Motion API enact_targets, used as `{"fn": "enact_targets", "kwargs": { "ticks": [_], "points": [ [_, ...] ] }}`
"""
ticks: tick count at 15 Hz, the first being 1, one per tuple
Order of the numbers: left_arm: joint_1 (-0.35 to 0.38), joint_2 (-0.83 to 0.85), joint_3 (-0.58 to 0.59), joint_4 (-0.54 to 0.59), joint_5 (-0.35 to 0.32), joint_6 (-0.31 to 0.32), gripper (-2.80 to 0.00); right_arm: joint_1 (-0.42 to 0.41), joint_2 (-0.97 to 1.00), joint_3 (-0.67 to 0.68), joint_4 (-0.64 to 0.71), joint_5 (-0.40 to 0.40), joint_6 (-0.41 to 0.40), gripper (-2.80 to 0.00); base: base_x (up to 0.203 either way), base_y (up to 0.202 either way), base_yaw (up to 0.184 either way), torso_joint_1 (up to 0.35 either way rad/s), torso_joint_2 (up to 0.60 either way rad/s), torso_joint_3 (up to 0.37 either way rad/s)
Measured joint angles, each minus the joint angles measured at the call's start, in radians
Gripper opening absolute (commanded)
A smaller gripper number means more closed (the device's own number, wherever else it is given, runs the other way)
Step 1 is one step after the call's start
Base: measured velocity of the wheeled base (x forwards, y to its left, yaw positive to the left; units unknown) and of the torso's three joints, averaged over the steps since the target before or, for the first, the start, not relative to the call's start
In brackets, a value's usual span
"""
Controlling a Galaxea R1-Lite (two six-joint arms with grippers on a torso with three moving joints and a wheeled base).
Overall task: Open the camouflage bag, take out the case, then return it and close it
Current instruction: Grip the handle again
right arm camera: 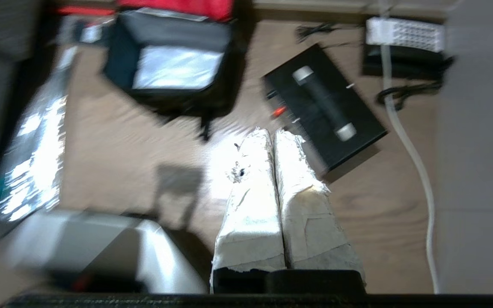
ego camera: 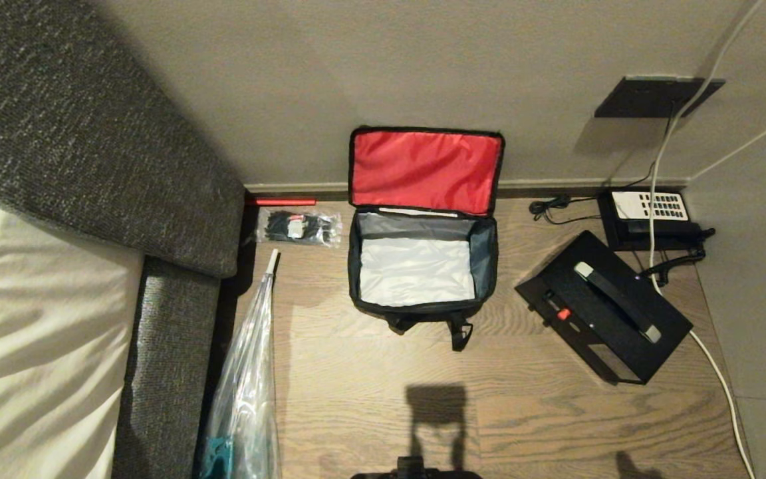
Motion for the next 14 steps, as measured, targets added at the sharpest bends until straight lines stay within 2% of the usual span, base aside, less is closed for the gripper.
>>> {"fn": "enact_targets", "kwargs": {
  "ticks": [1, 3, 5, 7, 10, 14],
  "points": [
    [0.0, 0.0, 0.0, 0.0, -0.001, 0.002, -2.8, 0.0, 0.0, -0.05, 0.072, 0.027, 0.004, -2.8, 0.0, 0.0, 0.0, 0.0, 0.0, 0.0],
    [0.0, 0.0, 0.0, 0.0, 0.0, 0.0, -2.8, 0.0, 0.016, -0.058, 0.178, 0.132, 0.014, -2.8, 0.0, 0.0, 0.0, 0.0, 0.0, 0.0],
    [0.0, 0.0, 0.0, 0.0, -0.001, 0.0, -2.8, 0.0, 0.104, -0.072, 0.192, 0.21, 0.042, -2.8, 0.0, 0.0, 0.0, 0.0, 0.0, 0.0],
    [0.0, 0.0, 0.0, 0.0, -0.001, -0.003, -2.8, 0.0, 0.287, -0.099, 0.144, 0.246, 0.066, -2.8, 0.0, 0.0, 0.0, 0.0, 0.0, 0.0],
    [0.0, 0.0, 0.0, 0.0, 0.0, -0.003, -2.8, -0.001, 0.641, -0.096, -0.012, 0.275, 0.146, -2.8, 0.0, 0.0, 0.0, 0.0, 0.0, 0.0],
    [0.0, 0.0, 0.0, -0.001, -0.001, -0.003, -2.8, -0.008, 1.039, -0.042, -0.44, 0.264, 0.263, -2.8, 0.0, 0.0, 0.0, 0.0, 0.0, 0.0]
  ]
}}
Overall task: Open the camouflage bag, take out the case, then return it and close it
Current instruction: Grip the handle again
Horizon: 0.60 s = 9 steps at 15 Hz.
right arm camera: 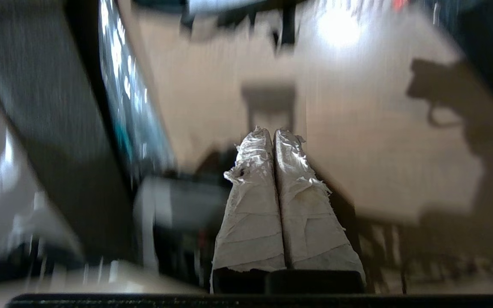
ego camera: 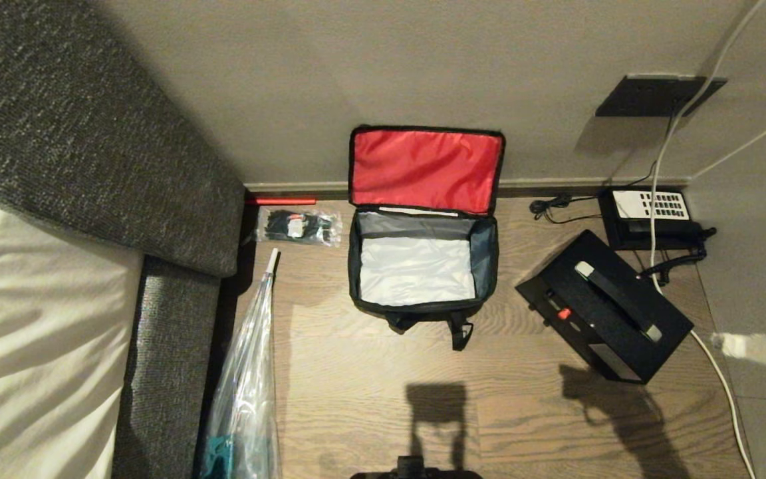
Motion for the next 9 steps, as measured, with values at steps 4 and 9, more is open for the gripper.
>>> {"fn": "enact_targets", "kwargs": {
  "ticks": [4, 9],
  "points": [
    [0.0, 0.0, 0.0, 0.0, 0.0, 0.0, -2.8, -0.003, 0.29, 0.039, -0.362, -0.006, 0.019, -2.8, 0.0, 0.0, 0.0, 0.0, 0.0, 0.0],
    [0.0, 0.0, 0.0, 0.0, 0.0, 0.0, -2.8, -0.029, 0.575, 0.031, -0.55, -0.09, -0.092, 0.0, 0.0, 0.0, 0.0, 0.0, 0.0, 0.0]
  ]
}}
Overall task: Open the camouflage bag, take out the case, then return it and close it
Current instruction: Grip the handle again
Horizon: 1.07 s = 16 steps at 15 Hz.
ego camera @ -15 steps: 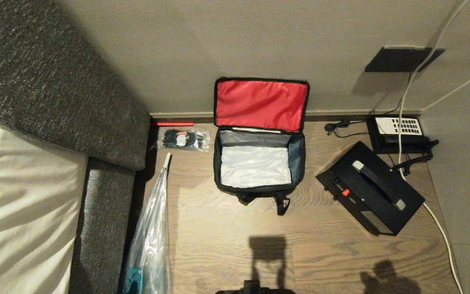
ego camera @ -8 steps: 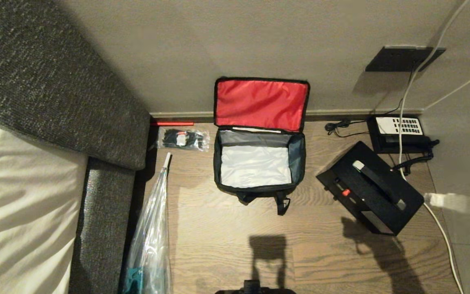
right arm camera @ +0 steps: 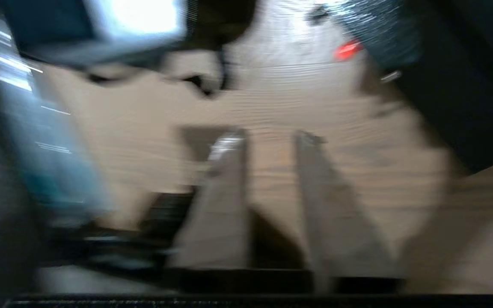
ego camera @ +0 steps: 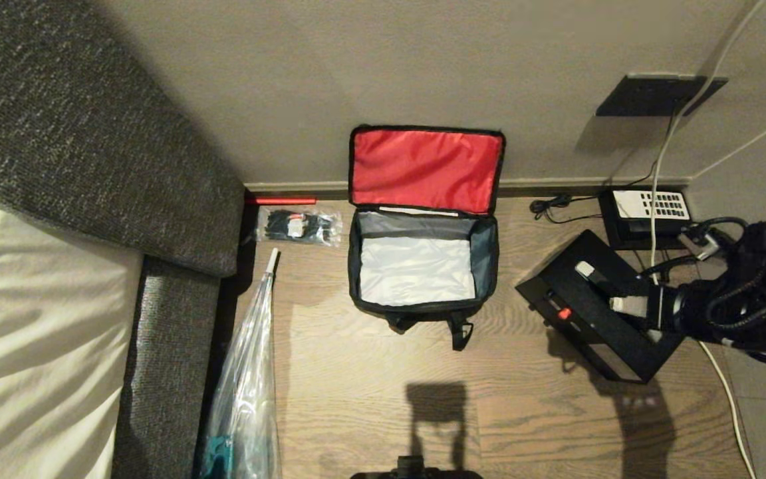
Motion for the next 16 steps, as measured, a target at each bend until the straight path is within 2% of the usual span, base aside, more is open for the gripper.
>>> {"fn": "enact_targets", "kwargs": {
  "ticks": [3, 5, 7, 10, 11, 12, 15, 16],
  "points": [
    [0.0, 0.0, 0.0, 0.0, 0.0, 0.0, -2.8, -0.004, 0.111, -0.007, -0.037, -0.098, -0.255, 0.0, 0.0, 0.0, 0.0, 0.0, 0.0, 0.0],
    [0.0, 0.0, 0.0, 0.001, 0.0, 0.0, -2.8, -0.003, 0.179, -0.017, -0.08, -0.167, -0.383, 0.0, 0.0, 0.0, 0.0, 0.0, 0.0, 0.0],
    [0.0, 0.0, 0.0, 0.0, 0.0, 0.0, -2.8, -0.003, 0.25, -0.004, -0.194, -0.322, -0.518, 0.0, 0.0, 0.0, 0.0, 0.0, 0.0, 0.0],
    [0.0, 0.0, 0.0, 0.0, 0.0, 0.0, -2.8, 0.005, 0.337, 0.023, -0.409, -0.621, -0.708, 0.0, 0.0, 0.0, 0.0, 0.0, 0.0, 0.0],
    [0.0, 0.0, 0.0, 0.0, 0.0, 0.0, -2.8, 0.013, 0.357, 0.024, -0.454, -0.681, -0.738, 0.0, 0.0, 0.0, 0.0, 0.0, 0.0, 0.0],
    [0.0, 0.0, 0.0, 0.0, 0.0, 0.0, -2.8, 0.018, 0.371, 0.024, -0.472, -0.708, -0.759, 0.0, 0.0, 0.0, 0.0, 0.0, 0.0, 0.0],
    [0.0, 0.0, 0.0, 0.0, 0.0, 0.0, -2.8, 0.028, 0.412, 0.034, -0.549, -0.727, -0.806, 0.0, 0.0, 0.0, 0.0, 0.0, 0.0, 0.0],
    [0.0, 0.0, 0.0, 0.0, 0.0, 0.0, -2.8, 0.038, 0.431, 0.04, -0.592, -0.756, -0.808, 0.0, 0.0, 0.0, 0.0, 0.0, 0.0, 0.0]
  ]
}}
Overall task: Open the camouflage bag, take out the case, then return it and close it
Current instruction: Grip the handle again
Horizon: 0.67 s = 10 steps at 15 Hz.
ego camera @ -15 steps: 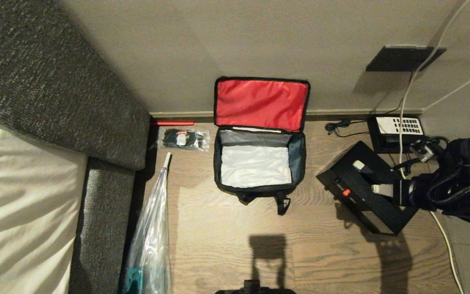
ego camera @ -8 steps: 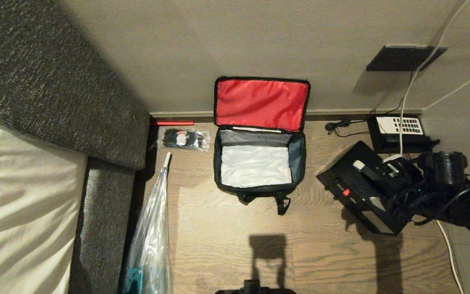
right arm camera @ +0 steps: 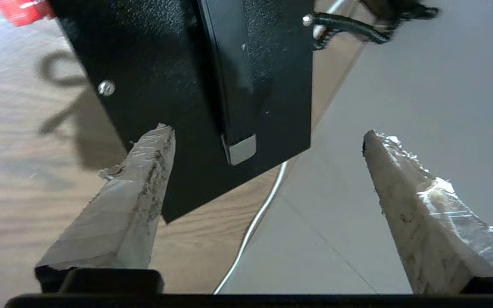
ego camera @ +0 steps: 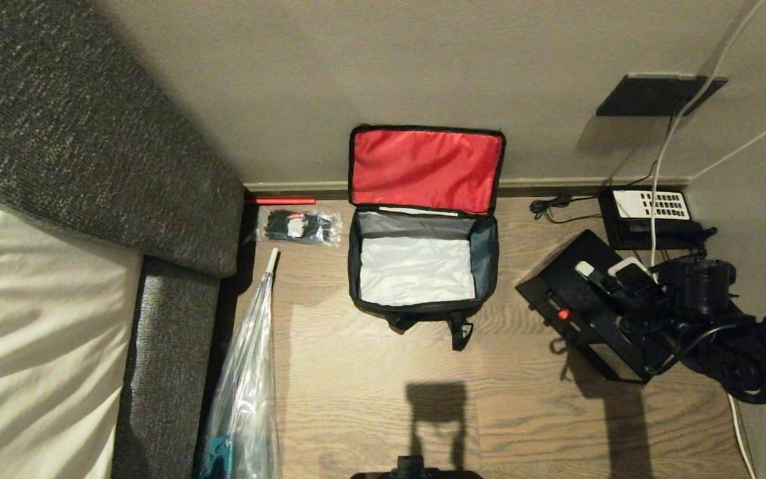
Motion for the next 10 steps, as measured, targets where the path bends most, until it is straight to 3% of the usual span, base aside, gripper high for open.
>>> {"fn": "enact_targets", "kwargs": {
  "ticks": [5, 10],
  "points": [
    [0.0, 0.0, 0.0, 0.0, 0.0, 0.0, -2.8, 0.071, 0.119, 0.0, -0.156, -0.305, 0.004, 0.0, 0.0, 0.0, 0.0, 0.0, 0.0, 0.0],
    [0.0, 0.0, 0.0, 0.0, 0.0, 0.0, -2.8, 0.103, 0.243, -0.075, -0.292, -0.327, -0.04, 0.0, 0.0, 0.0, 0.0, 0.0, 0.0, 0.0]
  ]
}}
